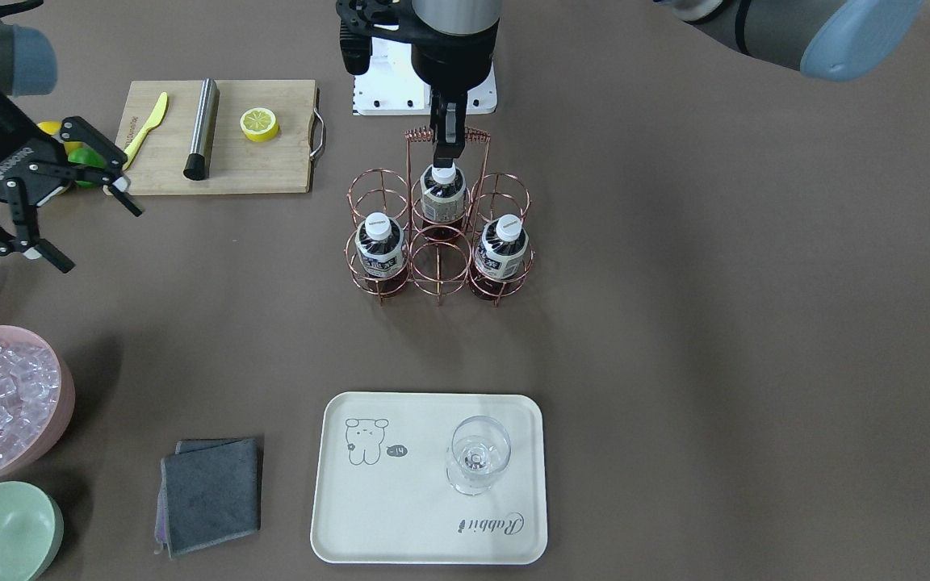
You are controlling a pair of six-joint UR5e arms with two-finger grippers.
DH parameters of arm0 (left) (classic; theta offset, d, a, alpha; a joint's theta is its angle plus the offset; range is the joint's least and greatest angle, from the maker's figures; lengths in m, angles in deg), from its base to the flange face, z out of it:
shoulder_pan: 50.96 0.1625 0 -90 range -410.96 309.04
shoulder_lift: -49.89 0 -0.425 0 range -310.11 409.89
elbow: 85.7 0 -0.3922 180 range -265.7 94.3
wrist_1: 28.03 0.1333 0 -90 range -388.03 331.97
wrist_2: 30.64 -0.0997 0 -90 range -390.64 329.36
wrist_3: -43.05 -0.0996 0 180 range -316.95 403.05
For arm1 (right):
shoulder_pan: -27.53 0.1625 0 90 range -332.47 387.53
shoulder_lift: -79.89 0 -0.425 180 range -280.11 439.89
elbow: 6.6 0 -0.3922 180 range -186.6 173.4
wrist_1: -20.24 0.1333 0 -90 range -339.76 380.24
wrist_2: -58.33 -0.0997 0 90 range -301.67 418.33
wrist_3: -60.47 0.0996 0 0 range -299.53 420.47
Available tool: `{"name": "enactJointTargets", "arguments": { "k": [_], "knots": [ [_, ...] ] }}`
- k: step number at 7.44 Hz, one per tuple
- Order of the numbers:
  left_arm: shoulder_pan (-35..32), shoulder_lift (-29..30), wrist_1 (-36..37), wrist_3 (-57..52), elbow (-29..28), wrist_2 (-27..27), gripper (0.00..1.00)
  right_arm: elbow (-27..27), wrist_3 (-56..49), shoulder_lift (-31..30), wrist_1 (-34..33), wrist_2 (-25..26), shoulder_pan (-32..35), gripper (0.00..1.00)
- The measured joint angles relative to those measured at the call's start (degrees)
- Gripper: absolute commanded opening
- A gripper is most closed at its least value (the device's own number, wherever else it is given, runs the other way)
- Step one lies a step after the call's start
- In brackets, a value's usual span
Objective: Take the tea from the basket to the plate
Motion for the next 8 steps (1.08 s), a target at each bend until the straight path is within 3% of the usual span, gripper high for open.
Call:
{"name": "enactJointTargets", "arguments": {
  "k": [4, 8],
  "knots": [
    [0.01, -0.01, 0.04, 0.44, 0.10, -0.04, 0.00, -3.82, -3.15, 1.56, 0.08, 14.32, -12.38, 1.00],
    [0.47, 0.00, 0.07, 0.87, 0.26, -0.44, 0.00, 0.76, -8.11, 8.84, -1.00, 25.42, -20.87, 1.00]
  ]
}}
